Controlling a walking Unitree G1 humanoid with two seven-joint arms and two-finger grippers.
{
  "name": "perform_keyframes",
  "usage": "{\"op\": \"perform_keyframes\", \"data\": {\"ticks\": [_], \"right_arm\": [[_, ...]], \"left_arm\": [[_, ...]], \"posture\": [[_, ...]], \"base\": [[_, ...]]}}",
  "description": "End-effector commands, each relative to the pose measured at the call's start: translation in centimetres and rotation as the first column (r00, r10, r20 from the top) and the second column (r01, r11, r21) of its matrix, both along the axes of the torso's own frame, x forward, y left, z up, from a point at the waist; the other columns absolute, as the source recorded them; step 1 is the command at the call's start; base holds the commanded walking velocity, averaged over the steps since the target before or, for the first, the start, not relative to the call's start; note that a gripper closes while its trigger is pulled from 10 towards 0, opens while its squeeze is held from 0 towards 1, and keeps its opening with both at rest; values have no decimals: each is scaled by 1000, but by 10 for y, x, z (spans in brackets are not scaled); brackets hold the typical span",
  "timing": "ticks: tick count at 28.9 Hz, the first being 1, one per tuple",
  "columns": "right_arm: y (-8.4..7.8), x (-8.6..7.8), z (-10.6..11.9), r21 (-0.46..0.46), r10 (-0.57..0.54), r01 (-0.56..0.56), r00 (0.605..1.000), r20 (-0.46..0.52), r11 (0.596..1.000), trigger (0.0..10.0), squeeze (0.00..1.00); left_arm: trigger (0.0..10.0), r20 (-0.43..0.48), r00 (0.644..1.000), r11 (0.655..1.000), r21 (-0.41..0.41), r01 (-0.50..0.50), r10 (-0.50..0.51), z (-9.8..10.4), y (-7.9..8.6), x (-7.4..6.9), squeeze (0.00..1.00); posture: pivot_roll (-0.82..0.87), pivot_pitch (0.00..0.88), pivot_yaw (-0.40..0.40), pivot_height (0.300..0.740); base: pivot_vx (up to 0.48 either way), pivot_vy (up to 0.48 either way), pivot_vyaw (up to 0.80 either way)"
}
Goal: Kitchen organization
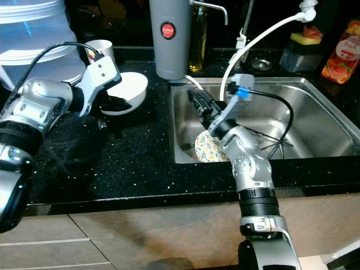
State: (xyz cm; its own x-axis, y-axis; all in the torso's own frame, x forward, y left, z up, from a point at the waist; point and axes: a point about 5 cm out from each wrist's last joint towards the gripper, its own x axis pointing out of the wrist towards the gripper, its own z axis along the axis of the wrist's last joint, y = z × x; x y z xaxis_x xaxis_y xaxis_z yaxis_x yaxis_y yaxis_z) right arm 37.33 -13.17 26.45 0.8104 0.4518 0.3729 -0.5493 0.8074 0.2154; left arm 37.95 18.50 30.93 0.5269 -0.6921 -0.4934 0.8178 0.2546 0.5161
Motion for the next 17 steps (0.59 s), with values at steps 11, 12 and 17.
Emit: {"op": "perform_keyframes", "data": {"ticks": [11, 12, 17], "right_arm": [[-14, 9, -5, -49, -109, 107, 993, -38, 993, 10000, 0], [-14, 9, -5, -49, -109, 107, 993, -38, 993, 10000, 0], [-11, 10, -5, -55, -113, 111, 993, -35, 992, 10000, 0]], "left_arm": [[0, -188, 961, 975, 58, 216, -202, -10, -13, -45, 0], [0, -188, 961, 975, 58, 216, -202, -10, -13, -45, 0], [1098, -181, 960, 973, 49, 224, -212, -11, -19, -56, 0]], "posture": [[17, 140, -13, 740], [17, 140, -13, 740], [20, 146, -20, 740]], "base": [[0, 0, 0], [0, 0, 0], [0, 0, 0]]}}
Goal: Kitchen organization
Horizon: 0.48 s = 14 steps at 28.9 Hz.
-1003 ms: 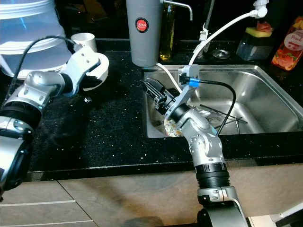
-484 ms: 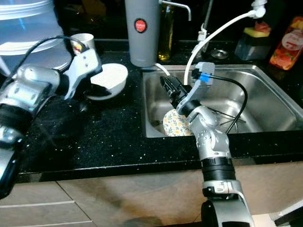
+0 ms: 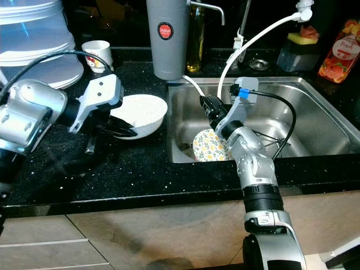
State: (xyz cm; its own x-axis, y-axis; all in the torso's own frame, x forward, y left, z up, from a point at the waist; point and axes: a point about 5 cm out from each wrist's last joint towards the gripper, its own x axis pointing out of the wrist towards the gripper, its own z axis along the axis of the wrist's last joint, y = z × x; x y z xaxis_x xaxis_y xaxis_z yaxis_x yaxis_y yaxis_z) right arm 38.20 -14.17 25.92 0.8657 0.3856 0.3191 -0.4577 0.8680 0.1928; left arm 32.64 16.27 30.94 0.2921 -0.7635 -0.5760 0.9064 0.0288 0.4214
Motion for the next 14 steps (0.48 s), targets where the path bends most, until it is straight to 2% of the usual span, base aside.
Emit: {"op": "perform_keyframes", "data": {"ticks": [1, 2, 3, 4, 5, 6, 11, 14], "right_arm": [[-1, 1, 0, -3, -12, 12, 1000, 1, 1000, 10000, 0], [0, 2, 0, -5, -12, 12, 1000, 2, 1000, 10000, 0], [0, 2, 0, -7, -12, 12, 1000, 2, 1000, 10000, 0], [0, 2, 0, -8, -12, 12, 1000, 3, 1000, 10000, 0], [0, 2, 0, -9, -12, 12, 1000, 3, 1000, 10000, 0], [0, 2, 0, -10, -12, 12, 1000, 2, 1000, 10000, 0], [1, 2, 0, -16, -8, 8, 1000, 5, 1000, 10000, 0], [3, 2, 2, -27, -3, 3, 1000, 8, 1000, 10000, 0]], "left_arm": [[1098, -55, 998, 999, 30, -13, 14, -11, 4, -3, 0], [8863, -43, 999, 999, 38, -22, 24, -12, 4, -2, 0], [10000, -45, 998, 999, 44, -33, 35, -13, 4, -3, 0], [10000, -41, 998, 998, 51, -44, 46, -14, 5, -3, 67], [10000, -46, 997, 997, 57, -57, 60, -15, 6, -4, 792], [10000, -48, 997, 996, 59, -64, 67, -15, 7, -4, 1000], [10000, -42, 996, 995, 61, -81, 83, -14, 8, -7, 1000], [10000, 20, 996, 995, 45, -93, 92, -9, 8, -6, 1000]], "posture": [[20, 146, -20, 740], [20, 146, -20, 740], [20, 146, -20, 740], [20, 146, -20, 740], [18, 145, -20, 740], [18, 145, -20, 740], [16, 144, -22, 740], [15, 145, -24, 740]], "base": [[0, 0, 0], [0, 0, 0], [0, 0, 0], [0, 0, 0], [0, 0, 0], [0, 0, 0], [0, 0, 0], [0, 0, 0]]}}
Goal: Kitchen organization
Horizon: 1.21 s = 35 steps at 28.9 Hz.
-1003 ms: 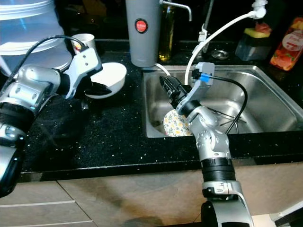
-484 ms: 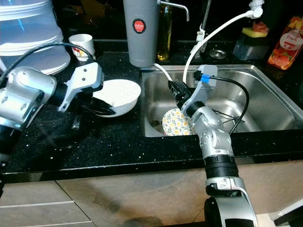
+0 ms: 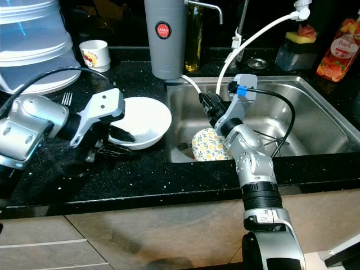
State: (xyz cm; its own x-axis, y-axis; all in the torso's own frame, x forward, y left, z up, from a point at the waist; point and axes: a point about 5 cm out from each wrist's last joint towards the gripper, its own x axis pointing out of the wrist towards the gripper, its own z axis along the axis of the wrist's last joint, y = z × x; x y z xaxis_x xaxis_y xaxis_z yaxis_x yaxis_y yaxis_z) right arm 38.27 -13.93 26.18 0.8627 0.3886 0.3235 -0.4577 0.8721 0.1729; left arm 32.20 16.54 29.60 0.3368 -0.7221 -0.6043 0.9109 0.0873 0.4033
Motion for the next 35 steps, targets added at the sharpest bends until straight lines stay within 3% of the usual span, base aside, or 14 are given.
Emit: {"op": "perform_keyframes", "data": {"ticks": [1, 2, 3, 5, 12, 14, 17, 23, 29, 30, 31, 32, 33, 35], "right_arm": [[1, 2, -1, -16, 1, -1, 1000, -4, 1000, 10000, 0], [2, 2, 0, -28, 5, -5, 1000, -5, 1000, 10000, 0], [6, 3, 1, -61, 13, -13, 1000, -10, 998, 10000, 0], [8, 4, 2, -90, 14, -16, 1000, -16, 996, 10000, 0], [15, 6, 2, -184, 30, -36, 999, -37, 982, 10000, 0], [17, 5, 1, -205, 36, -43, 998, -42, 978, 10000, 0], [25, 4, -4, -285, 68, -83, 996, -60, 955, 10000, 0], [29, 3, -8, -308, 84, -102, 994, -72, 946, 10000, 0], [30, 3, -8, -310, 86, -107, 993, -80, 945, 10000, 0], [30, 3, -7, -307, 92, -113, 992, -83, 945, 10000, 0], [29, 3, -6, -302, 93, -115, 992, -87, 946, 10000, 718], [28, 4, -5, -295, 89, -113, 992, -91, 949, 10000, 1000], [26, 5, -2, -289, 76, -100, 993, -91, 952, 10000, 1000], [26, 5, -1, -289, 71, -94, 994, -88, 953, 10000, 1000]], "left_arm": [[10000, 62, 998, 1000, 16, -16, 15, 6, 5, -2, 1000], [10000, 92, 995, 1000, -12, -24, 25, 11, 5, -1, 110], [10000, 158, 985, 984, -171, -43, 71, 32, 3, 2, 0], [10000, 184, 975, 944, -327, -56, 122, 51, 4, 3, 0], [10000, 183, 948, 825, -553, -119, 259, 76, 18, 3, 0], [10000, 179, 933, 817, -552, -166, 311, 75, 23, 5, 0], [10000, 154, 831, 788, -446, -425, 535, 52, 48, 17, 0], [10000, 98, 867, 830, -356, -429, 489, 29, 43, 5, 0], [10000, 58, 813, 783, -319, -534, 579, 16, 54, 5, 8], [10000, 32, 796, 756, -340, -560, 604, 14, 55, 5, 1000], [10000, 14, 786, 735, -367, -570, 617, 14, 56, 5, 1000], [10000, 0, 773, 708, -402, -581, 635, 15, 57, 5, 1000], [10000, -17, 749, 652, -479, -588, 662, 19, 61, 7, 1000], [10000, -22, 740, 630, -509, -587, 672, 22, 62, 7, 1000]], "posture": [[15, 145, -27, 740], [15, 145, -27, 740], [15, 145, -27, 740], [15, 146, -29, 740], [15, 148, -31, 740], [14, 149, -32, 740], [14, 149, -32, 740], [15, 144, -36, 740], [16, 135, -34, 740], [15, 132, -32, 740], [15, 132, -32, 740], [15, 132, -32, 740], [16, 127, -33, 740], [16, 127, -33, 740]], "base": [[0, 0, 0], [0, 0, 0], [0, 0, 0], [0, 0, 0], [0, 0, 0], [0, 0, 0], [0, 0, 0], [0, 0, 0], [0, 0, 0], [0, 0, 0], [0, 0, 0], [0, 0, 0], [0, 0, 0], [0, 0, 0]]}}
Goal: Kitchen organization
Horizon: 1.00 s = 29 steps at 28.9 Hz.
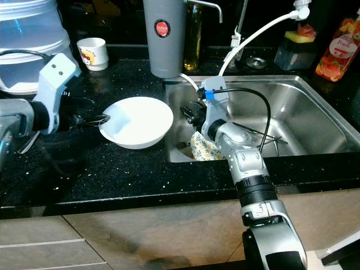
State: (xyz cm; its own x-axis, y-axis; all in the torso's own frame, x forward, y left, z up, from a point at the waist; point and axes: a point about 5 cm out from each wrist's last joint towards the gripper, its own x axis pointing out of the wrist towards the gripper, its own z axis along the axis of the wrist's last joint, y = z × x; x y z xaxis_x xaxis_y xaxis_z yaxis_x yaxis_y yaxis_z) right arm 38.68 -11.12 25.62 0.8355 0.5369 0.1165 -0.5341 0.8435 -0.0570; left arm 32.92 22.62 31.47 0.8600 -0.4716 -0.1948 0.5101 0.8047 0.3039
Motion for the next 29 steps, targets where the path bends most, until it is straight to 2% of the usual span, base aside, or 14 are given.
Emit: {"op": "perform_keyframes", "data": {"ticks": [1, 2, 3, 4, 5, 7, 10, 12, 17, 19, 24, 29], "right_arm": [[-4, 2, 7, 12, -26, 26, 1000, 8, 1000, 10000, 1000], [-4, 2, 9, 25, -29, 29, 1000, 12, 999, 10000, 675], [-4, 2, 11, 35, -30, 29, 999, 14, 999, 10000, 675], [-4, 2, 11, 35, -30, 29, 999, 14, 999, 10000, 675], [-4, 2, 14, 58, -23, 23, 1000, 9, 998, 10000, 0], [-4, 3, 17, 83, -15, 15, 1000, 1, 996, 10000, 0], [-4, 3, 23, 143, 6, -3, 1000, -21, 990, 10000, 0], [-3, 3, 26, 152, 24, -19, 999, -29, 988, 10000, 0], [1, 0, 26, 153, 101, -88, 991, -83, 984, 10000, 0], [3, -3, 22, 122, 138, -123, 983, -121, 985, 10000, 0], [9, -7, 8, 55, 178, -170, 964, -199, 984, 10000, 0], [20, -13, 0, 86, 242, -227, 932, -269, 970, 10000, 0]], "left_arm": [[10000, 37, 998, 994, -103, -46, 49, 7, 4, 2, 1000], [10000, 39, 995, 982, -170, -84, 91, 11, 9, 3, 1000], [10000, 35, 992, 971, -211, -108, 118, 12, 13, 4, 1000], [10000, 35, 992, 971, -211, -108, 118, 12, 13, 4, 1000], [10000, 17, 992, 957, -263, -120, 129, 12, 16, 3, 0], [10000, -18, 992, 934, -335, -125, 126, 11, 19, 2, 0], [10000, -61, 997, 892, -446, -78, 56, 7, 14, -3, 0], [10000, -80, 997, 877, -478, -55, 19, 4, 11, -5, 0], [10000, -135, 990, 872, -489, -36, -34, -5, 5, -11, 0], [10000, -168, 985, 884, -465, -40, -43, -11, 4, -14, 0], [10000, -214, 976, 892, -449, -58, -44, -19, 2, -17, 0], [10000, -237, 968, 876, -481, -41, -85, -25, -6, -18, 0]], "posture": [[14, 124, -33, 740], [14, 122, -32, 740], [14, 122, -32, 740], [14, 122, -32, 740], [14, 122, -32, 740], [16, 120, -34, 740], [16, 120, -34, 740], [16, 120, -34, 740], [16, 122, -35, 740], [16, 122, -35, 740], [17, 126, -36, 740], [18, 129, -36, 740]], "base": [[0, 0, 0], [0, 0, 0], [0, 0, 0], [0, 0, 0], [0, 0, 0], [0, 0, 0], [0, 0, 0], [0, 0, 0], [0, 0, 0], [0, 0, 0], [0, 0, 0], [0, 0, 0]]}}
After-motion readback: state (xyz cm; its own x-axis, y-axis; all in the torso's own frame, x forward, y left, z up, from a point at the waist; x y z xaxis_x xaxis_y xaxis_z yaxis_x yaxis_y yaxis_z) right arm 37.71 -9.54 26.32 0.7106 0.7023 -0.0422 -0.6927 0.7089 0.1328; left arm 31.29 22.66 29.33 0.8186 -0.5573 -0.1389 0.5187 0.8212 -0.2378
